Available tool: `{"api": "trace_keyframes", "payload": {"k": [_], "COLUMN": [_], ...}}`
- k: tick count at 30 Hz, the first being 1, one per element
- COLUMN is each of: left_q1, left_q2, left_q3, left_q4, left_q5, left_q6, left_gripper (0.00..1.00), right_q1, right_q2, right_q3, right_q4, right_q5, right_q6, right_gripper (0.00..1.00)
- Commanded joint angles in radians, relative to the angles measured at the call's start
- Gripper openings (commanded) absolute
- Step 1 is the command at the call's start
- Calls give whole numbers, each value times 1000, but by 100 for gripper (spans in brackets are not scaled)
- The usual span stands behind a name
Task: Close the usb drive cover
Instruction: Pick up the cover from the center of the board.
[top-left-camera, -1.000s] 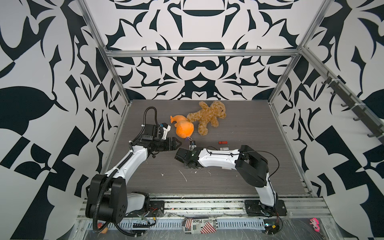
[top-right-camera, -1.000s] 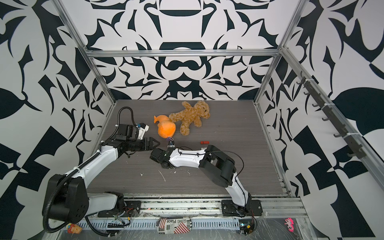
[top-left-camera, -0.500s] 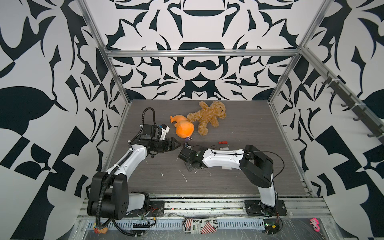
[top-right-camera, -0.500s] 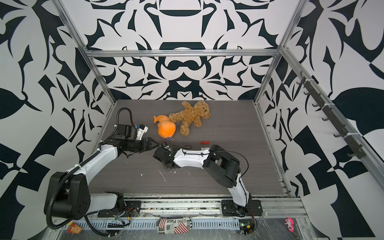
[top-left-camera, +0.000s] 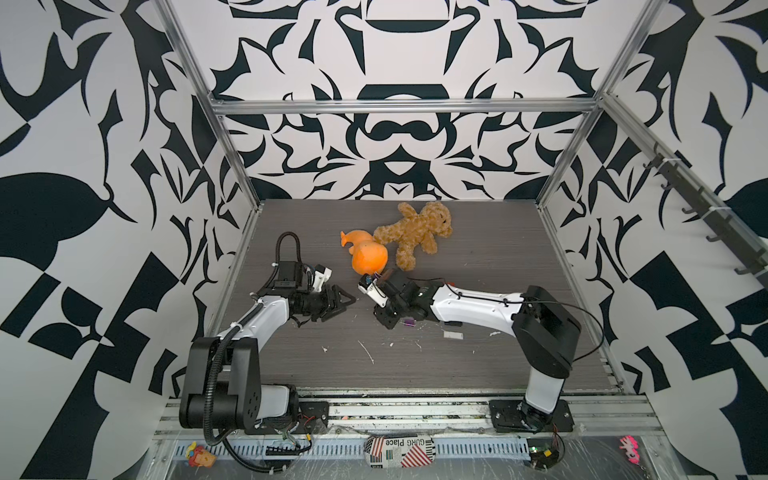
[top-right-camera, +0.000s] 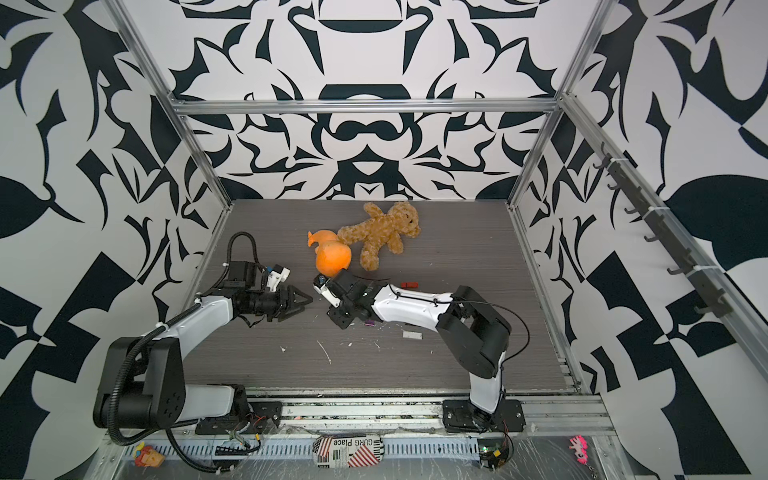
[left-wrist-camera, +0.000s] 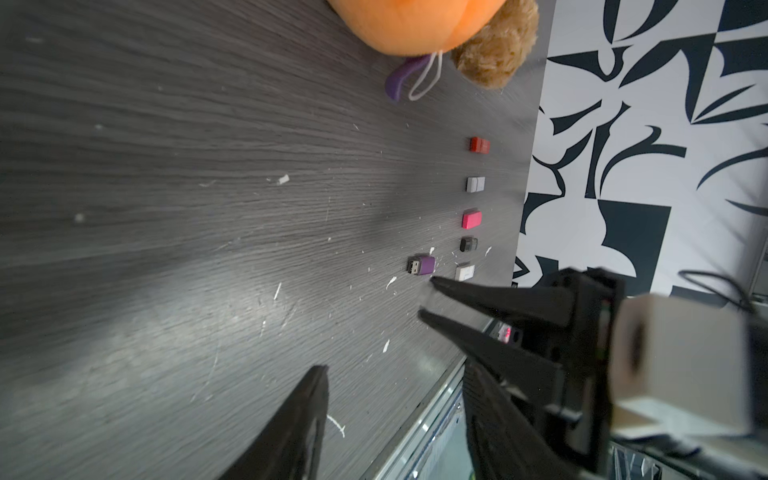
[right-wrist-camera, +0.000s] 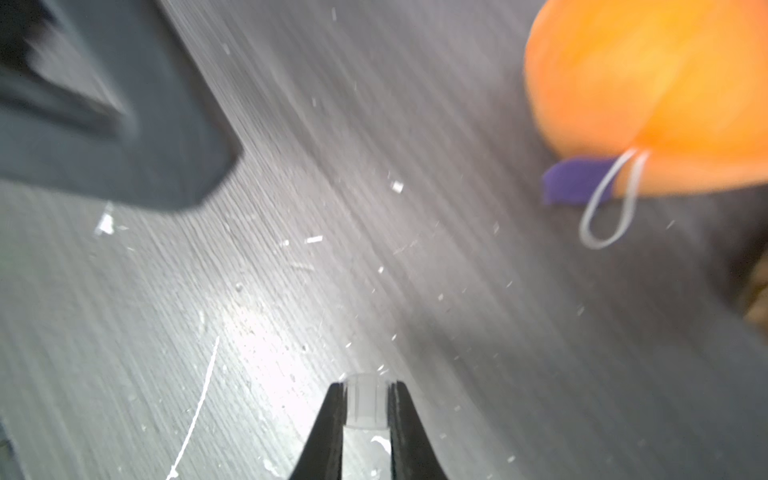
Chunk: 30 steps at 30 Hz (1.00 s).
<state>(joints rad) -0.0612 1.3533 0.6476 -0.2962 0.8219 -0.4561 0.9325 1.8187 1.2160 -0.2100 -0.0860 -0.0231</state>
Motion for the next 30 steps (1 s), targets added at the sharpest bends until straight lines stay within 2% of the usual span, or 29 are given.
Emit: {"api": "trace_keyframes", "payload": {"k": [1,7,11,15,23,30], "left_q1": [-4,-93,-99,-129,-165,-176], "left_q2": [20,70,106,152,176,134], "left_q3": [-29,-38,-54,-44,-55,-79], "left_q4": [113,262,364,380,409,396], "left_q5": [61,64,80,87,98,95], "left_q6": [-82,-154,-206,-205,-223,-234], "left_gripper": [53,50,48,43,38,35], "right_q1": [-42,-85,-92,-96,-95,-96], "right_q2": [-35,-9,10,0,-11,-26], "right_q3": [-6,26,47,19,-14,-50], "right_q4": [78,61,36,56,90,137], "right_q5": [-176,-307,-350,-384,-376,-355], "right_q6": [-174,-307,-349,-383,-398,-398], "right_gripper": [14,15,15,16,16,16]}}
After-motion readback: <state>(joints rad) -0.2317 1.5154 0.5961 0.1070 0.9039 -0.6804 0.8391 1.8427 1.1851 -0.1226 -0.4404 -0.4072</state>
